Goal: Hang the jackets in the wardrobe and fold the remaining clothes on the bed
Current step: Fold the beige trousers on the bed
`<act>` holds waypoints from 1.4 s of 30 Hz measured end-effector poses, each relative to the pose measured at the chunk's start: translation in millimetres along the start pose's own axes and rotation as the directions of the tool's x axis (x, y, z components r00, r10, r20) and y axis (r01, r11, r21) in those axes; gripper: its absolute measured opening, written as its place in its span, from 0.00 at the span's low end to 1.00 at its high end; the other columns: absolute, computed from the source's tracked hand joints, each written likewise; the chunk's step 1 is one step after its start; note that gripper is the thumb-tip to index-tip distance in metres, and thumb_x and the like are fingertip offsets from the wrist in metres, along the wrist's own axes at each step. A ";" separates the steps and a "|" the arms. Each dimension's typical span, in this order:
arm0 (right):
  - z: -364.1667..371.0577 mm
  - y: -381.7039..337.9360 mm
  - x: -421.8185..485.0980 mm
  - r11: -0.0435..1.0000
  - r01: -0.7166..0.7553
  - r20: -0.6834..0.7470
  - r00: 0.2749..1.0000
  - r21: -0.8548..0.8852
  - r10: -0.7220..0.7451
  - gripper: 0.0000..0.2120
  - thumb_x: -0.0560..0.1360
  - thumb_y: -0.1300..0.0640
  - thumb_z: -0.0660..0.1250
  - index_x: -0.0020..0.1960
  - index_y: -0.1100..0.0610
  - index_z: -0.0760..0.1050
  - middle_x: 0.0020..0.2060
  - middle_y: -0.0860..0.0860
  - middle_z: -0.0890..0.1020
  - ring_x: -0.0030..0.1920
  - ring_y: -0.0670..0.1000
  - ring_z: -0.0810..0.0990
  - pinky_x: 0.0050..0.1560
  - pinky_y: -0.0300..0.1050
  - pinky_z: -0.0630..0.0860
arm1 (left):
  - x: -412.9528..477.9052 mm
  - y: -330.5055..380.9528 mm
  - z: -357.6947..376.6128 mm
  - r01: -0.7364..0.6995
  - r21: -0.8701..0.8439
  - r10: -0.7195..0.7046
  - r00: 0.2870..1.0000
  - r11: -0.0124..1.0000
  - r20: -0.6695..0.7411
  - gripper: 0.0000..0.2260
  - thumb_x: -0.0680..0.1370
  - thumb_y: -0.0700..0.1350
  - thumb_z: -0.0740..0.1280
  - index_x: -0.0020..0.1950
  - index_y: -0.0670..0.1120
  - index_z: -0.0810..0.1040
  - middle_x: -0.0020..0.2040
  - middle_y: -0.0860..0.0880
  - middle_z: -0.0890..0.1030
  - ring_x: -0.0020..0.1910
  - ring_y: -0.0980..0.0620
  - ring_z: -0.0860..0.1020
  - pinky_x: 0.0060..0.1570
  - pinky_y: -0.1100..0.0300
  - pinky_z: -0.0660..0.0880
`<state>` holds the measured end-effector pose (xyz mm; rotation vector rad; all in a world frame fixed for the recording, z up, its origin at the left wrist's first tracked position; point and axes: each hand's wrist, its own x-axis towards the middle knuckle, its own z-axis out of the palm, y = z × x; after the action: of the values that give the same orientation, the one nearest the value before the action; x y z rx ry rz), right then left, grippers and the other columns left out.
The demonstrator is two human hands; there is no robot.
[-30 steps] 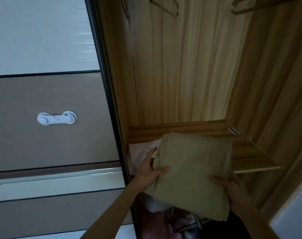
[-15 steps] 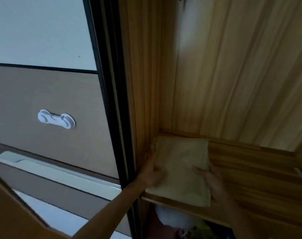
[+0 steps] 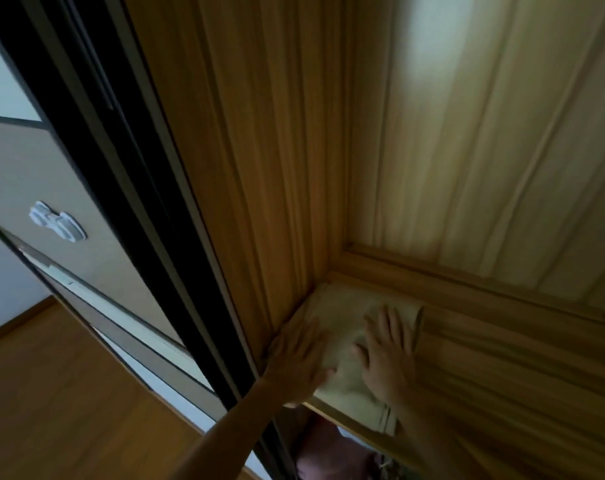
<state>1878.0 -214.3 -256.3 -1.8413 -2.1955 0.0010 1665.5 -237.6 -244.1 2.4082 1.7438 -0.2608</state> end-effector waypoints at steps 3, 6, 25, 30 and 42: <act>22.8 9.4 6.9 1.000 -0.007 0.188 0.982 0.000 0.007 0.39 0.79 0.34 0.33 0.77 0.52 0.65 0.79 0.57 0.54 0.79 0.57 0.51 0.75 0.59 0.42 | 11.9 0.8 13.3 0.029 0.030 -0.029 0.999 0.999 -0.028 0.39 0.72 0.71 0.26 0.79 0.55 0.33 0.79 0.50 0.32 0.78 0.48 0.33 0.77 0.44 0.40; 24.8 20.2 23.7 1.000 0.017 0.259 0.966 0.007 -0.018 0.48 0.68 0.32 0.19 0.81 0.50 0.46 0.78 0.54 0.36 0.75 0.53 0.29 0.68 0.52 0.22 | 27.6 4.0 16.9 0.090 0.032 -0.092 0.993 0.995 0.070 0.35 0.80 0.69 0.39 0.82 0.51 0.49 0.82 0.46 0.47 0.80 0.43 0.52 0.74 0.41 0.49; -50.3 -37.9 6.8 0.983 -0.018 0.379 0.924 0.183 -0.053 0.15 0.78 0.57 0.65 0.64 0.52 0.78 0.58 0.50 0.82 0.59 0.49 0.79 0.57 0.41 0.75 | -2.9 -5.7 -49.1 0.164 -0.335 -0.126 0.983 0.928 0.131 0.17 0.82 0.52 0.62 0.67 0.44 0.74 0.66 0.44 0.76 0.62 0.47 0.76 0.62 0.54 0.73; -65.8 -83.1 -24.7 0.951 -0.034 0.627 0.759 0.308 -0.176 0.11 0.75 0.60 0.69 0.56 0.56 0.83 0.51 0.52 0.84 0.42 0.47 0.82 0.50 0.41 0.80 | -73.7 -10.8 -50.6 0.184 -0.400 -0.152 0.982 0.898 0.111 0.16 0.80 0.52 0.65 0.62 0.44 0.79 0.61 0.46 0.80 0.61 0.45 0.78 0.59 0.54 0.76; -49.7 -245.0 -128.1 0.964 0.081 0.764 0.594 0.254 -0.251 0.10 0.75 0.61 0.67 0.56 0.59 0.81 0.42 0.54 0.83 0.40 0.52 0.82 0.52 0.49 0.81 | -277.7 -93.6 35.8 0.415 -0.461 -0.280 0.900 0.785 0.333 0.17 0.80 0.52 0.64 0.58 0.41 0.81 0.54 0.43 0.84 0.49 0.46 0.84 0.51 0.55 0.80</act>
<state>1671.2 -393.2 -192.1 -1.6744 -2.7651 1.1894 1489.7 -473.1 -216.9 1.5906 1.8375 -0.1001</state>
